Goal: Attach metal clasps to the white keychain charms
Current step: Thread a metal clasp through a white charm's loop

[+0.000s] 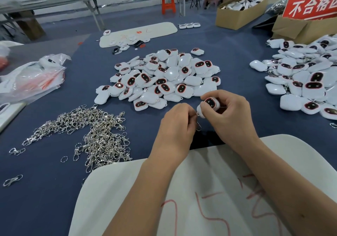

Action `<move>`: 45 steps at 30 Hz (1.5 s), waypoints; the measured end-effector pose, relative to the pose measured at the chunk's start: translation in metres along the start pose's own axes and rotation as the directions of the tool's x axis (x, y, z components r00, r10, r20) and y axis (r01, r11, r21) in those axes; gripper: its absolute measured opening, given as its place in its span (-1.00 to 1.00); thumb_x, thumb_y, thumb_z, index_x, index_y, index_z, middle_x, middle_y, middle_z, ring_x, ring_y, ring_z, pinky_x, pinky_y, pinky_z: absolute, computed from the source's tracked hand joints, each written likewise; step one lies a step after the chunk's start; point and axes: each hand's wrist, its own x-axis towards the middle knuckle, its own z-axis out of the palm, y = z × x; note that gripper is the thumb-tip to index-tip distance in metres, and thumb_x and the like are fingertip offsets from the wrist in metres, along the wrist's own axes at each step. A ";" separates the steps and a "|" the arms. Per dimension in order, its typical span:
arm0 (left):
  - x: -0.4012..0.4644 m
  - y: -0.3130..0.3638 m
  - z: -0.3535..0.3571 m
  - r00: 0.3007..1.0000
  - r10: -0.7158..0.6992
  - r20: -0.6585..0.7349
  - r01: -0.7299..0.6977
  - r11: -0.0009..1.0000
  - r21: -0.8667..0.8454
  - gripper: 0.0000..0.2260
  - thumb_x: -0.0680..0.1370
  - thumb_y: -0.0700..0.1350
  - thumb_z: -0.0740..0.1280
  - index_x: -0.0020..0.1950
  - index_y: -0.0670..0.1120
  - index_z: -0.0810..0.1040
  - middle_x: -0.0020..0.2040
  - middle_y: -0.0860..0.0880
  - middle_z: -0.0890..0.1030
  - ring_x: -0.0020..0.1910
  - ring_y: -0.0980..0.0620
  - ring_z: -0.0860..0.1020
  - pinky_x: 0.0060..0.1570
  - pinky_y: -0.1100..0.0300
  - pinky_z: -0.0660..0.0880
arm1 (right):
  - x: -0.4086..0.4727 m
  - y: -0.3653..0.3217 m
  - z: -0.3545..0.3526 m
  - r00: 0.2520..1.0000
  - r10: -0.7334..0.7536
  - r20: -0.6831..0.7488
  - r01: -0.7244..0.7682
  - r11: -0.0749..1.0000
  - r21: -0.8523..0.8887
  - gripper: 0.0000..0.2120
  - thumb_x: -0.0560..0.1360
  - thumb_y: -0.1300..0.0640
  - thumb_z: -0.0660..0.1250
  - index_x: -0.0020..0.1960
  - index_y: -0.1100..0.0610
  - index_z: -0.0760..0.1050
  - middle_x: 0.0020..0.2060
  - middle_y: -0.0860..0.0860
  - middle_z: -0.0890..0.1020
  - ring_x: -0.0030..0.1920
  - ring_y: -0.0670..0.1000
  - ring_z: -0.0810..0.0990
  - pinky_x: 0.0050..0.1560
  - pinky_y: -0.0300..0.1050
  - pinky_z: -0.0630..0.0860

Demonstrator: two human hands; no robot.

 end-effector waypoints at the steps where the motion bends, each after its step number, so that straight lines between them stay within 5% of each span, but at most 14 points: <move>1: 0.000 0.000 0.000 1.000 0.015 -0.021 -0.015 1.000 -0.017 -0.90 0.64 -0.21 0.28 -0.06 -0.12 0.53 -0.11 0.00 0.56 -0.12 0.01 0.49 -0.08 -0.02 0.47 | 0.001 0.001 0.000 0.999 0.034 0.003 -0.034 0.998 0.054 -0.89 0.50 0.22 0.45 -0.11 0.03 0.68 -0.37 -0.08 0.65 -0.37 -0.18 0.53 -0.29 -0.34 0.49; 7: 0.003 -0.004 -0.001 0.985 0.120 -0.123 -0.134 0.986 -0.105 -0.93 0.58 -0.29 0.36 0.00 -0.14 0.58 -0.04 0.01 0.59 -0.07 0.05 0.53 -0.06 0.11 0.50 | 0.003 0.001 -0.002 0.968 0.236 0.084 -0.250 0.893 0.374 -0.93 0.55 0.21 0.44 -0.07 0.10 0.69 -0.43 -0.01 0.57 -0.51 -0.06 0.42 -0.50 -0.26 0.38; 17: 0.004 -0.008 -0.004 0.969 0.123 -0.213 -0.153 0.979 -0.132 -0.92 0.52 -0.27 0.43 -0.07 -0.09 0.67 -0.15 0.08 0.66 -0.11 0.12 0.60 -0.08 0.21 0.53 | 0.004 0.003 -0.003 0.947 0.273 0.170 -0.321 0.840 0.438 -0.95 0.56 0.18 0.44 -0.04 0.13 0.69 -0.39 0.02 0.56 -0.49 -0.04 0.38 -0.51 -0.25 0.31; 21: 0.004 -0.006 -0.006 0.976 0.107 -0.188 -0.125 0.988 -0.086 -0.92 0.54 -0.27 0.44 -0.12 -0.11 0.68 -0.20 0.09 0.66 -0.16 0.12 0.58 -0.09 0.19 0.50 | 0.001 0.002 -0.002 0.974 0.197 0.114 -0.226 0.897 0.381 -0.94 0.53 0.18 0.47 -0.10 0.05 0.67 -0.40 -0.02 0.59 -0.48 -0.05 0.44 -0.47 -0.26 0.39; 24: 0.004 -0.005 -0.008 0.986 0.076 -0.146 -0.081 0.996 -0.029 -0.91 0.55 -0.26 0.43 -0.09 -0.09 0.69 -0.17 0.06 0.68 -0.14 0.07 0.60 -0.06 0.07 0.53 | -0.002 0.000 0.000 1.000 0.017 -0.001 -0.017 0.981 0.195 -0.91 0.51 0.20 0.50 -0.11 0.03 0.65 -0.35 -0.06 0.63 -0.38 -0.13 0.53 -0.31 -0.28 0.50; 31: 0.005 -0.002 -0.008 0.995 0.069 -0.073 -0.059 0.990 0.132 -0.89 0.60 -0.22 0.37 -0.02 -0.12 0.70 -0.07 -0.05 0.70 -0.05 -0.08 0.62 0.00 -0.07 0.53 | -0.009 -0.005 0.003 0.976 -0.206 -0.066 0.206 0.978 -0.005 -0.84 0.48 0.15 0.57 -0.03 0.10 0.61 -0.31 -0.07 0.65 -0.31 -0.06 0.60 -0.24 -0.27 0.52; 37: 0.005 0.002 -0.006 0.966 -0.125 -0.228 0.032 0.928 -0.371 -0.87 0.51 -0.26 0.50 -0.14 -0.03 0.66 -0.21 0.09 0.69 -0.20 0.20 0.63 -0.16 0.45 0.45 | -0.004 -0.006 -0.001 0.997 0.055 0.061 -0.076 0.892 0.445 -0.67 0.49 -0.01 0.55 0.05 0.23 0.59 -0.40 0.04 0.63 -0.51 0.01 0.53 -0.57 -0.19 0.41; 45: 0.005 0.003 -0.002 0.922 -0.359 -0.146 0.115 0.612 -0.782 -0.88 0.51 -0.31 0.48 -0.10 -0.11 0.65 -0.28 -0.06 0.69 -0.28 0.09 0.62 -0.18 0.31 0.54 | 0.002 0.001 0.000 0.962 0.125 0.242 -0.251 0.752 0.609 -0.69 0.45 -0.02 0.58 0.05 0.16 0.65 -0.29 0.10 0.66 -0.44 -0.02 0.52 -0.50 -0.24 0.43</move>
